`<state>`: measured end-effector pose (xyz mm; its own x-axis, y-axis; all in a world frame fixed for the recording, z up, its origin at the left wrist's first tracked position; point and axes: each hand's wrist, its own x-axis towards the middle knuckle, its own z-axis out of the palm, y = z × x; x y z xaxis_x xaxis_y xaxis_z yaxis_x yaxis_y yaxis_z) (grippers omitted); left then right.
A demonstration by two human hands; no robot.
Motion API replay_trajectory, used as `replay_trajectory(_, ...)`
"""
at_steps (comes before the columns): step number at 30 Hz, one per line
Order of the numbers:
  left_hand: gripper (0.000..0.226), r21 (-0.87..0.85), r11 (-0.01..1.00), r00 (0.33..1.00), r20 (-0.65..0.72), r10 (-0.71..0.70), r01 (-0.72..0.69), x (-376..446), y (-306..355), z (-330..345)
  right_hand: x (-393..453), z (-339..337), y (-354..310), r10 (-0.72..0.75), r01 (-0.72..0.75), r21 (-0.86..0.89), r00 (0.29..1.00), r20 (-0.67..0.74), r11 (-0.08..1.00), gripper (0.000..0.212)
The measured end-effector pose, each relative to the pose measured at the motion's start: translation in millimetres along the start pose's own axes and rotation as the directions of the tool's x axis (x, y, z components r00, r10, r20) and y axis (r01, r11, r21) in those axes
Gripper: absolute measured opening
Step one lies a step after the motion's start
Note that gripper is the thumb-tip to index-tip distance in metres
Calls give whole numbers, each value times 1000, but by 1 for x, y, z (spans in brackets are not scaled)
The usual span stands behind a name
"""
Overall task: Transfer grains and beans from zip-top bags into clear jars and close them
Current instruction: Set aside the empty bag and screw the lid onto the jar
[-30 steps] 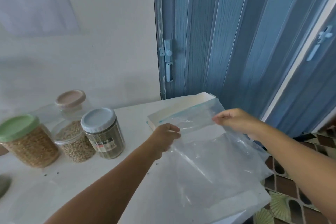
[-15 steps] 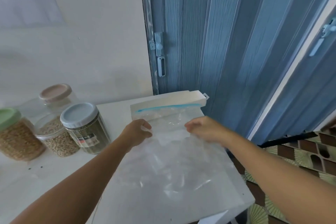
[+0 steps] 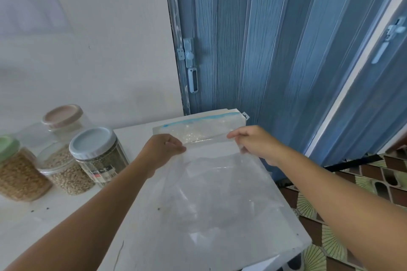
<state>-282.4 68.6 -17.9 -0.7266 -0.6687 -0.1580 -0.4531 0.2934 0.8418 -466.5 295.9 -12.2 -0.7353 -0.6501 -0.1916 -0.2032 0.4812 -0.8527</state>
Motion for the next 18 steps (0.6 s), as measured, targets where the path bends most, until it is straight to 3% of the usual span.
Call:
replay_trajectory(6, 28, 296, 955, 992, 112, -52, 17, -3, -15, 22, 15, 4, 11, -34, 39, -220, 999, 27, 975, 31)
replay_trajectory(9, 31, 431, 902, 991, 126, -44, -15, -1, -16, 20, 20, 14, 13, -101, 57, -529, 993, -53, 847, 31)
replay_trajectory(12, 40, 574, 819, 981, 158, -112, 1, -2, -7, 12, 8, 26, -3, -323, 173, -675, 941, -102, 717, 33)
replay_trajectory(14, 33, 615, 789, 986, 139, -87, -17, -4, 1, 8, 1, 35, -13, -374, 285, -665, 927, 10, 690, 37)
replay_trajectory(18, 24, 668, 740, 993, -9, 119, -83, -3, 17, 2, -2, 51, -9, -158, 315, -633, 943, 292, 707, 50)
